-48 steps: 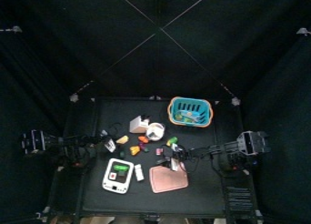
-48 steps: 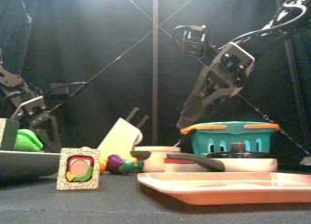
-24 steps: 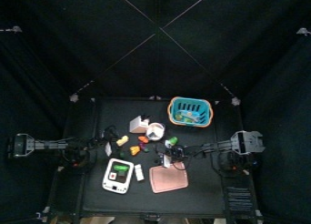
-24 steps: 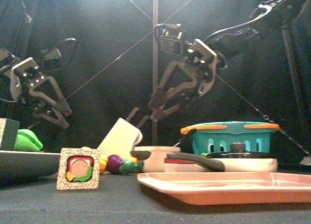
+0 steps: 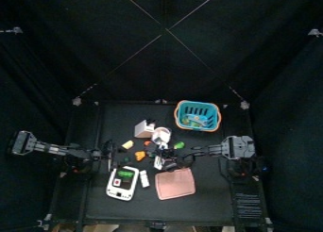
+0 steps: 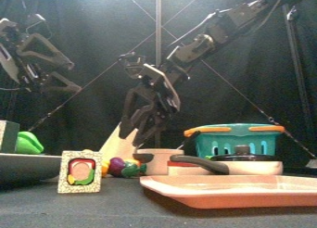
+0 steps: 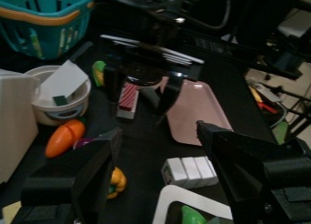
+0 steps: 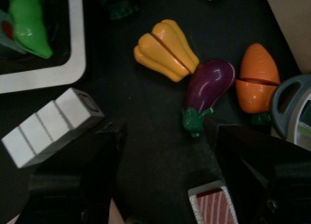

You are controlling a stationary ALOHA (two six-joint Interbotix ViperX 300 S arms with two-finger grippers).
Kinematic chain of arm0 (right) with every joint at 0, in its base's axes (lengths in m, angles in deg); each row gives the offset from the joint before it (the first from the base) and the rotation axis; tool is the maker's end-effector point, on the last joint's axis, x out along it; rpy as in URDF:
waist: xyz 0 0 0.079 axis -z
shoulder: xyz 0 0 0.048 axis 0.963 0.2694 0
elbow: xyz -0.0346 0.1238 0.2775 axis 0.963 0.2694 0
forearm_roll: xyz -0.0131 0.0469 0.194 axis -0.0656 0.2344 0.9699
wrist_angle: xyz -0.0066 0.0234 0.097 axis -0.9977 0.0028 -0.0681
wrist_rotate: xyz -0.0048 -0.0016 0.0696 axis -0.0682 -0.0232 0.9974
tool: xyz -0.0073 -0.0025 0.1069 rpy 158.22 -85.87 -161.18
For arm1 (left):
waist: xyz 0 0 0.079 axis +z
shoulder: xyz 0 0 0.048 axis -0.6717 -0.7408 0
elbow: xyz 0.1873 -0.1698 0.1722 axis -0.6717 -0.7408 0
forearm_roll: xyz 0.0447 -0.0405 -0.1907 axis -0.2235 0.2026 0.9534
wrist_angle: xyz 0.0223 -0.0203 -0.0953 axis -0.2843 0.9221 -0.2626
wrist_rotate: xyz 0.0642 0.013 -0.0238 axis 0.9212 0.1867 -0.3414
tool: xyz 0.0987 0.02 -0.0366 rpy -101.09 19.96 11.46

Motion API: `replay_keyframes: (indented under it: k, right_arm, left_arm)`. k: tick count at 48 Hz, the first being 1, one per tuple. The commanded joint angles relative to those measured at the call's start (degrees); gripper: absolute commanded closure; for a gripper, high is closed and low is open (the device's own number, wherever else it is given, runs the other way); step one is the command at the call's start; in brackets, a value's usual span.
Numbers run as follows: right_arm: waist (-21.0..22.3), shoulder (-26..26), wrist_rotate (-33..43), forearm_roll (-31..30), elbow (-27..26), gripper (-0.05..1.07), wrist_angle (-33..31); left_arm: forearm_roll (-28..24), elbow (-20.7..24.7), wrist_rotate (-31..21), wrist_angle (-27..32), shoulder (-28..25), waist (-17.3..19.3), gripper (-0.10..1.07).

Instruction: Grab eggplant

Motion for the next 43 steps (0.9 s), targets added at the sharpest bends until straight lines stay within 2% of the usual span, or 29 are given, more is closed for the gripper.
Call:
replay_keyframes:
  k: [1, 12, 23, 43]
  right_arm:
    - [0.79, 0.44, 0.00, -0.62, -4.04, 0.06, -2.90]
    - [1.93, 3.16, 0.00, -3.52, -7.21, 0.06, -5.45]
    - [2.90, 4.83, 0.00, -4.92, -8.44, 0.06, -6.68]
    - [3.52, 6.86, 0.00, -5.01, -8.79, 0.06, -6.94]
  left_arm:
    - [-0.18, 0.26, 0.09, -1.67, -0.09, -2.90, -0.01]
    - [-0.44, -0.79, 0.09, -1.67, -0.09, -7.47, -0.01]
    - [-0.44, 0.26, -0.09, -2.02, -0.09, -11.34, -0.01]
    - [-0.53, 0.79, -0.09, -2.02, -0.09, -11.87, -0.01]
